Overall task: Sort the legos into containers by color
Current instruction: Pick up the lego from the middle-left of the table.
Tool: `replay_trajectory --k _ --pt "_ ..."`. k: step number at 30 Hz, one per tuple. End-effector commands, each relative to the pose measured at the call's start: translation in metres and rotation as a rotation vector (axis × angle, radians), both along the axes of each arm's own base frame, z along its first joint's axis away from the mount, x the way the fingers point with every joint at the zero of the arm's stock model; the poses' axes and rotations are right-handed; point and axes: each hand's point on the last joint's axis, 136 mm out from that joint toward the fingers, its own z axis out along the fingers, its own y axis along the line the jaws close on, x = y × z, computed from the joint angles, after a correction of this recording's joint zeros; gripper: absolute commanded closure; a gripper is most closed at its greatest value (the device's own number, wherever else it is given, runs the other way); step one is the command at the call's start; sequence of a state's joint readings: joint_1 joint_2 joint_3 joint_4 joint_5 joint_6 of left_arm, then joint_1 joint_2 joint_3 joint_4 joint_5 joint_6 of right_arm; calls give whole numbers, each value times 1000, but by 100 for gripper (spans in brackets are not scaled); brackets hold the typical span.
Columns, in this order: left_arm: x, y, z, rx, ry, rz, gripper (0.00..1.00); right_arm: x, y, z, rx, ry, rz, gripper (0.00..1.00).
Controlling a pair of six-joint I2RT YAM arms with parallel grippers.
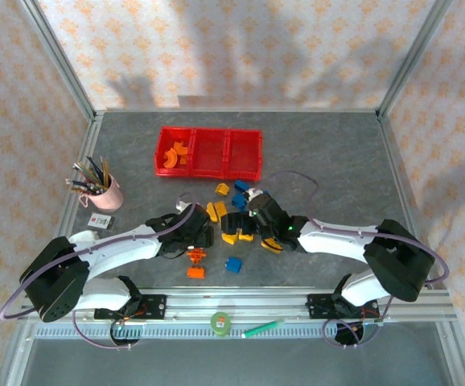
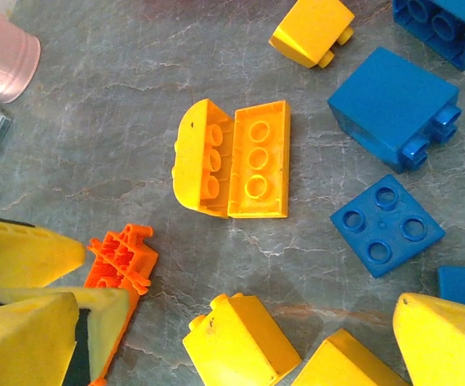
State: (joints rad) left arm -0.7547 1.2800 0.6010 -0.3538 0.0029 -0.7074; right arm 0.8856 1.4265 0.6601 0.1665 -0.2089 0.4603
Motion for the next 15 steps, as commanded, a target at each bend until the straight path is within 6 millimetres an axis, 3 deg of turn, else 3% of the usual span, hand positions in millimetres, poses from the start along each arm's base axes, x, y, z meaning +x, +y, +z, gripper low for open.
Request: replay_trajectory --k 1,11,15 --pt "0 -4 -5 4 -11 -4 28 3 -2 8 17 -30 -28 0" --pt "-1 -2 -22 77 27 -11 40 3 -1 4 15 -22 -25 0" --pt "-3 -1 -24 85 30 -15 50 4 -1 6 15 -31 -29 0"
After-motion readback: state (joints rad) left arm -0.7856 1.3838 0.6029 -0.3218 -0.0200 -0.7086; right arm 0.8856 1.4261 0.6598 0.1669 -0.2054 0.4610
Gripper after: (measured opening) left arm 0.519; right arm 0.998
